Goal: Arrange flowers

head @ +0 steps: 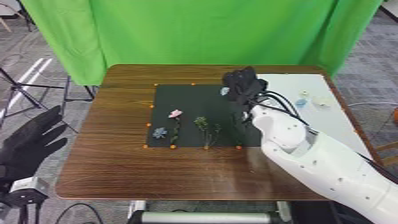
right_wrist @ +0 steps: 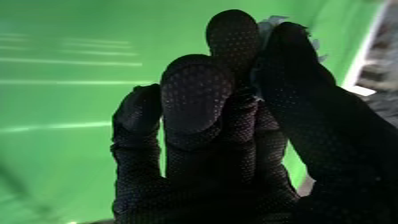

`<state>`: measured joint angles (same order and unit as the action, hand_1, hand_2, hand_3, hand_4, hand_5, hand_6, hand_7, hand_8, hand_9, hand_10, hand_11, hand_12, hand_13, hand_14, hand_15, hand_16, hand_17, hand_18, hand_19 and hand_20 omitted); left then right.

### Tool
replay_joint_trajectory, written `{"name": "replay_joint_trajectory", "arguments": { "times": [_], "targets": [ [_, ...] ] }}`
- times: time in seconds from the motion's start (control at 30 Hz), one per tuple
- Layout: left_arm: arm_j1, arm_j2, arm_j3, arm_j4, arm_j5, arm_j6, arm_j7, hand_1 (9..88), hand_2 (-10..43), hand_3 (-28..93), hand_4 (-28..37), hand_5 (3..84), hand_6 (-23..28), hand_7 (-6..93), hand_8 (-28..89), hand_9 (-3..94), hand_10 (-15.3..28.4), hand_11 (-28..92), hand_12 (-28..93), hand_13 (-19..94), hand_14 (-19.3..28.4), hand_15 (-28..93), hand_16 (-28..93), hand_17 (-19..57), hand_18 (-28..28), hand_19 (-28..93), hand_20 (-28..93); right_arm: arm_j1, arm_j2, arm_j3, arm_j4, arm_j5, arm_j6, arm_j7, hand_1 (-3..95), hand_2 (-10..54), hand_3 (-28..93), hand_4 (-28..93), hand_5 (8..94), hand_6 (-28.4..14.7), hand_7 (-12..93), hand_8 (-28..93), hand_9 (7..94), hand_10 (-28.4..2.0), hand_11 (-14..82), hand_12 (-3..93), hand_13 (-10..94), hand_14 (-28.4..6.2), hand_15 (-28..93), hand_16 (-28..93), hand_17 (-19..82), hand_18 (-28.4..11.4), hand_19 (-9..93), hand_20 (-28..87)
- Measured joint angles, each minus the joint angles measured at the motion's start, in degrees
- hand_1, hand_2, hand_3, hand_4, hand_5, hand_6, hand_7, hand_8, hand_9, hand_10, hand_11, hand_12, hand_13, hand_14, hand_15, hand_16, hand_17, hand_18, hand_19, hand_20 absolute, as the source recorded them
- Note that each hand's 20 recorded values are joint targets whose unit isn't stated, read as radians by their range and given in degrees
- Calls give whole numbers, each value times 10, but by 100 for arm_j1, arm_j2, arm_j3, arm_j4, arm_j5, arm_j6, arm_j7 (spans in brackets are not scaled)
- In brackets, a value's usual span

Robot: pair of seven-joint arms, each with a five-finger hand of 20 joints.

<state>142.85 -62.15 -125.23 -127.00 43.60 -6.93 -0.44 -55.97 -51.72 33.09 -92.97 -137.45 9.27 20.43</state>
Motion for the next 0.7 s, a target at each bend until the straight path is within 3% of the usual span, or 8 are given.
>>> {"name": "replay_joint_trajectory", "arguments": {
  "times": [0.27,0.7],
  "targets": [
    [10,0,2,-5,0,3,-8,234,-57,679,-283,208,6,161,-83,157,79,58,235,112,107,81,111,-135,177,322,99,699,-647,-687,651,-163,-323,-190,477,-95,849,-273,709,30,504,-31,877,-47,156,496,777,-12,577,395,275,-193,787,550],
    [-2,1,42,-3,-1,2,-19,233,-57,679,-283,208,6,160,-83,157,79,60,234,112,106,81,110,-135,177,322,98,557,-684,-485,552,-177,-978,-467,457,-95,849,-273,698,34,511,-34,869,-48,151,490,759,-20,580,398,258,-189,775,548]
  ]
}}
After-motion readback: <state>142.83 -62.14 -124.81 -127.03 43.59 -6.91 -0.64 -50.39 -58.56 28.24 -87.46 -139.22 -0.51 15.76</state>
